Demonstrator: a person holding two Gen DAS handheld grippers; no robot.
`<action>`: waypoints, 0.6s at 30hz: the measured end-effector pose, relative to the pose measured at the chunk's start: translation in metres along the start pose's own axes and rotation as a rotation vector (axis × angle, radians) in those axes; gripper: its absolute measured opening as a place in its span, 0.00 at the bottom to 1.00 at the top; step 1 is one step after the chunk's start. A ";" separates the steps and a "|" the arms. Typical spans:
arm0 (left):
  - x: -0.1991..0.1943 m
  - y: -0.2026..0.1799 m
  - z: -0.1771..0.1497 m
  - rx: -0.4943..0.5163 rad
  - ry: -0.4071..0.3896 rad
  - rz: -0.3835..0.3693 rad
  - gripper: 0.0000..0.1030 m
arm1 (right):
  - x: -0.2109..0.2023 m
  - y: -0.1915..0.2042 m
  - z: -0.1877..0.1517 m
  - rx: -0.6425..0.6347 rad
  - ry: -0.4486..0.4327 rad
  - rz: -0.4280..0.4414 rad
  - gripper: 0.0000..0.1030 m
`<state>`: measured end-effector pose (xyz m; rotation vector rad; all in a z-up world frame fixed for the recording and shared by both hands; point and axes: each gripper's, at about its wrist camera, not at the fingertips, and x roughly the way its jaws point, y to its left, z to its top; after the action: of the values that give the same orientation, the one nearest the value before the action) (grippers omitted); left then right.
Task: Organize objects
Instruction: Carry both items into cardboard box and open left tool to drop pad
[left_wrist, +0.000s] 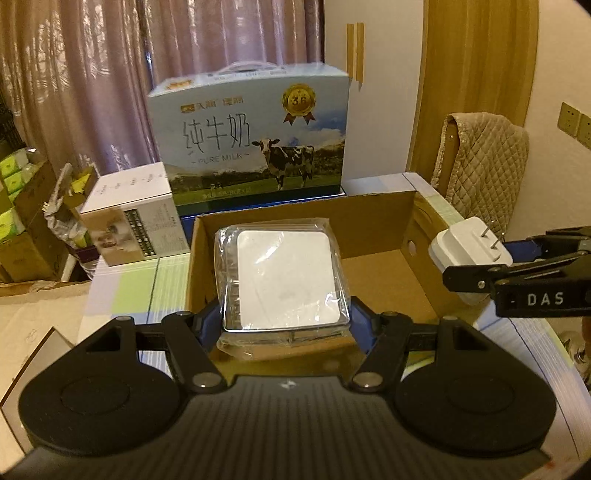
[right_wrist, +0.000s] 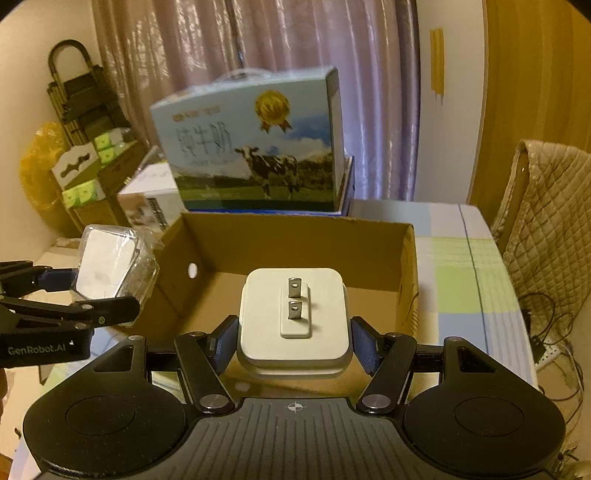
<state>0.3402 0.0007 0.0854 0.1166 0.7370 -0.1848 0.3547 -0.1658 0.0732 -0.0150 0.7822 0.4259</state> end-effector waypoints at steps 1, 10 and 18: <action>0.007 0.002 0.002 -0.006 0.008 -0.003 0.63 | 0.006 -0.003 0.000 0.005 0.011 -0.002 0.60; 0.060 0.015 0.007 -0.029 0.077 -0.029 0.63 | 0.051 -0.019 -0.007 0.032 0.087 -0.022 0.60; 0.091 0.018 0.007 -0.046 0.098 -0.042 0.67 | 0.069 -0.030 -0.009 0.067 0.104 -0.023 0.60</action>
<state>0.4146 0.0057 0.0293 0.0667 0.8415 -0.2025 0.4028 -0.1692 0.0152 0.0167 0.8972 0.3794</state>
